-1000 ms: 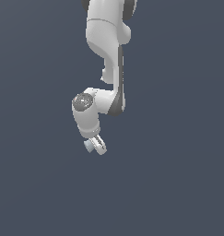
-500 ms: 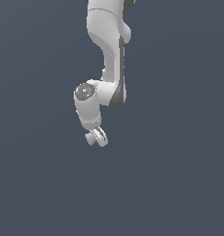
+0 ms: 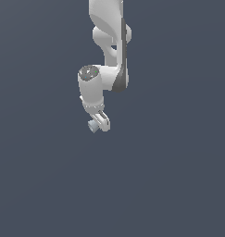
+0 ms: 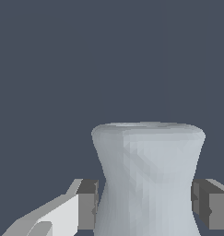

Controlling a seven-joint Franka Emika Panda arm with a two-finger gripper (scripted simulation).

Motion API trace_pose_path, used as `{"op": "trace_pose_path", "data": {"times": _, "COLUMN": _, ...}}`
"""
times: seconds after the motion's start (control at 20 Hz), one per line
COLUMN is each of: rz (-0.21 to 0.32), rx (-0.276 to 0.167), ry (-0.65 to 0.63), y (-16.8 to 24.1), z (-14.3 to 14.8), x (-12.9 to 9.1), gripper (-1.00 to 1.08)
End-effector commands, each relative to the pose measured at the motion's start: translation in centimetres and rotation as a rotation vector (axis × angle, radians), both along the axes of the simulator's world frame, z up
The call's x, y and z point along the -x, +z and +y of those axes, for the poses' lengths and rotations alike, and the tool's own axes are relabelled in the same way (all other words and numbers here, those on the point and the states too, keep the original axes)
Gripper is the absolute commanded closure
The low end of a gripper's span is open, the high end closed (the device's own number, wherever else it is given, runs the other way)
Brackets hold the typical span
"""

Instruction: Pick up the object and move it to a goal position.

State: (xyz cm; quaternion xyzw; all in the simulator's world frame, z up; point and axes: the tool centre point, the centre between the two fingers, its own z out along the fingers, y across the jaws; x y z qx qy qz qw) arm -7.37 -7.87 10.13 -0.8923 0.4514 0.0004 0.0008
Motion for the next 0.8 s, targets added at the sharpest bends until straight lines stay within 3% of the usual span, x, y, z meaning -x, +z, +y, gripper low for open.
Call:
{"op": "trace_pose_path", "data": {"times": 0.0, "rz": 0.0, "rx": 0.0, "ry": 0.0, "y": 0.9, "z": 0.3, "x": 1.6, "gripper": 1.08}}
{"op": "trace_pose_path", "data": {"times": 0.4, "rz": 0.0, "rx": 0.0, "ry": 0.0, "y": 3.0, "z": 0.8, "x": 5.1, "gripper": 1.08}}
{"op": "trace_pose_path", "data": {"times": 0.75, "rz": 0.0, "rx": 0.001, "ry": 0.0, "y": 3.9, "z": 1.0, "x": 6.3, "gripper": 1.08}}
